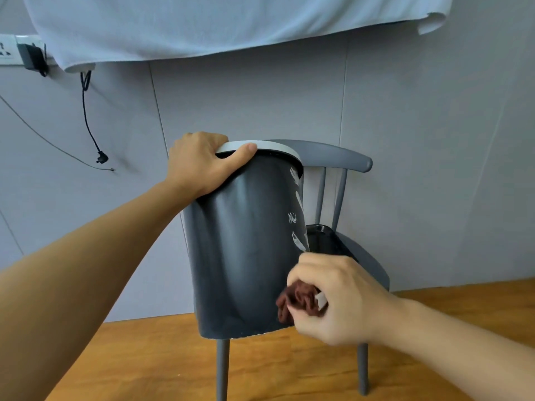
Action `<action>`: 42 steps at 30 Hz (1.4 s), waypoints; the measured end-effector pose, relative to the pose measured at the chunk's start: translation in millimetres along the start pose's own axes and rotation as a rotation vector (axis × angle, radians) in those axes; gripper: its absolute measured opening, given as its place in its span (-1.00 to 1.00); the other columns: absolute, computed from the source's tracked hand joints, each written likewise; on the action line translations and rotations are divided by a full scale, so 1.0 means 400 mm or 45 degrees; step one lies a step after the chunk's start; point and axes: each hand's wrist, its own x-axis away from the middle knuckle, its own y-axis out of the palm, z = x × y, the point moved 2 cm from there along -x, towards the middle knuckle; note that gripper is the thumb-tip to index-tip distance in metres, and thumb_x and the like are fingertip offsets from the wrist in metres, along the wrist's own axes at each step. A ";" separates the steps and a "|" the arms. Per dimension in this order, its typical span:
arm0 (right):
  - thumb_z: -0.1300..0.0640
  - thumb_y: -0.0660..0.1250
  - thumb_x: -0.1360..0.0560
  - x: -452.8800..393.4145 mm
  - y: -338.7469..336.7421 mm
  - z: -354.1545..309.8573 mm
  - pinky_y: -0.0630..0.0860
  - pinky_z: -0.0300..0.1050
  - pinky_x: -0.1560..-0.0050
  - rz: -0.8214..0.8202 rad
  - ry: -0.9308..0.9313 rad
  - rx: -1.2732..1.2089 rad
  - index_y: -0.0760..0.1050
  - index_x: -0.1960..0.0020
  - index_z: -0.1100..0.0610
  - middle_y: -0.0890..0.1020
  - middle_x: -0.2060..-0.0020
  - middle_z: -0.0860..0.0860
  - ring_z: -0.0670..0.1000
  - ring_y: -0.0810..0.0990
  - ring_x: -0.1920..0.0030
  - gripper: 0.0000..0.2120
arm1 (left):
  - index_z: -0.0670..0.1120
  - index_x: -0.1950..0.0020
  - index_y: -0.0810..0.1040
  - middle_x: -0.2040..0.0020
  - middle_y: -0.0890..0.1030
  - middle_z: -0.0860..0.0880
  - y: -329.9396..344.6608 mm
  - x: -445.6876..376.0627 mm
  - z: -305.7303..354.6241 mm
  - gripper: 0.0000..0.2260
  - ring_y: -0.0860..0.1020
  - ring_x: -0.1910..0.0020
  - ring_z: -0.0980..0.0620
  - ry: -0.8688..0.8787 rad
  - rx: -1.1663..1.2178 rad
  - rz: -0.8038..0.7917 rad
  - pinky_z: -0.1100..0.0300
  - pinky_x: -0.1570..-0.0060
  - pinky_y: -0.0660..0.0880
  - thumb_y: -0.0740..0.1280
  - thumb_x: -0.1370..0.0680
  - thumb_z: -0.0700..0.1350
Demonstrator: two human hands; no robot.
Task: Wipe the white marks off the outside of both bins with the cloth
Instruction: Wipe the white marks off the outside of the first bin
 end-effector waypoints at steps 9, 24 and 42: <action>0.06 0.52 -0.50 -0.065 -0.030 0.035 0.52 -0.34 0.18 0.320 0.186 -0.072 0.61 0.02 0.07 0.54 0.16 -0.16 -0.10 0.58 0.14 -0.86 | -0.11 0.40 0.21 0.52 0.27 -0.03 0.004 -0.004 0.006 -0.36 0.29 0.48 -0.06 0.020 0.010 -0.013 0.12 0.43 0.18 0.23 -0.46 0.44; 0.02 0.49 -0.47 -0.005 -0.013 0.023 0.51 -0.18 0.24 0.071 0.062 -0.015 0.58 0.09 0.04 0.51 0.20 -0.14 -0.08 0.54 0.20 -0.87 | -0.13 0.38 0.19 0.49 0.22 -0.04 -0.006 0.008 -0.012 -0.36 0.22 0.47 -0.04 0.002 0.066 0.002 0.08 0.41 0.19 0.25 -0.46 0.41; -0.07 0.43 -0.50 -0.041 -0.010 0.007 0.60 -0.10 0.13 0.299 0.036 0.121 0.61 -0.06 0.02 0.54 0.08 -0.09 -0.03 0.56 0.07 -0.79 | -0.12 0.41 0.20 0.49 0.20 -0.03 -0.046 0.007 -0.038 -0.40 0.19 0.46 -0.01 0.225 0.036 -0.133 0.09 0.42 0.17 0.18 -0.51 0.37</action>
